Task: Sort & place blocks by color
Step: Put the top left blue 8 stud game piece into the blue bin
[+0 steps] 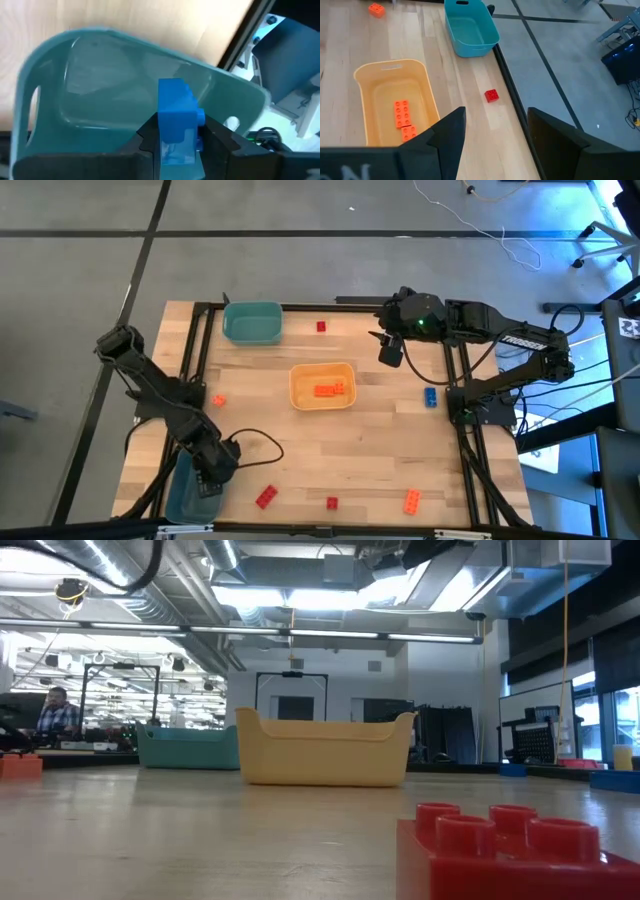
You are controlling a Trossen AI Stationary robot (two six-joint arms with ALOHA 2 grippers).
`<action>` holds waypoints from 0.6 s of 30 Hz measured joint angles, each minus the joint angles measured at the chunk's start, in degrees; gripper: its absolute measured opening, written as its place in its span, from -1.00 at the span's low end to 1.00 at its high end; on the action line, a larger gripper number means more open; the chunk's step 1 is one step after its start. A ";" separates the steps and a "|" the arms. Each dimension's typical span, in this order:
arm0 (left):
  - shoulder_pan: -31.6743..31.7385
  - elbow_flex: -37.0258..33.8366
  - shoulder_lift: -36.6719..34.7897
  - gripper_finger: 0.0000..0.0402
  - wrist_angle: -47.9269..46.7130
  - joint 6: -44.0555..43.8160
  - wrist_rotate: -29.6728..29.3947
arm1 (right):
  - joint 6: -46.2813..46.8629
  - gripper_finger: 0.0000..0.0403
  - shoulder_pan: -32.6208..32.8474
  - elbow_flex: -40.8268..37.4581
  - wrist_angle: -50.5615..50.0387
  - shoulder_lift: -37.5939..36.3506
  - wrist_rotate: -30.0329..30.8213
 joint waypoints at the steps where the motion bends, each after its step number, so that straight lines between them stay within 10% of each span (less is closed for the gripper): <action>1: -0.20 -0.92 0.00 -0.58 1.31 -0.09 -0.11 | 0.00 0.06 0.00 0.00 0.00 0.00 0.00; 18: -0.37 -15.24 -0.32 -0.58 18.23 -1.33 1.01 | 2.85 0.06 0.00 -0.02 -0.02 0.00 0.00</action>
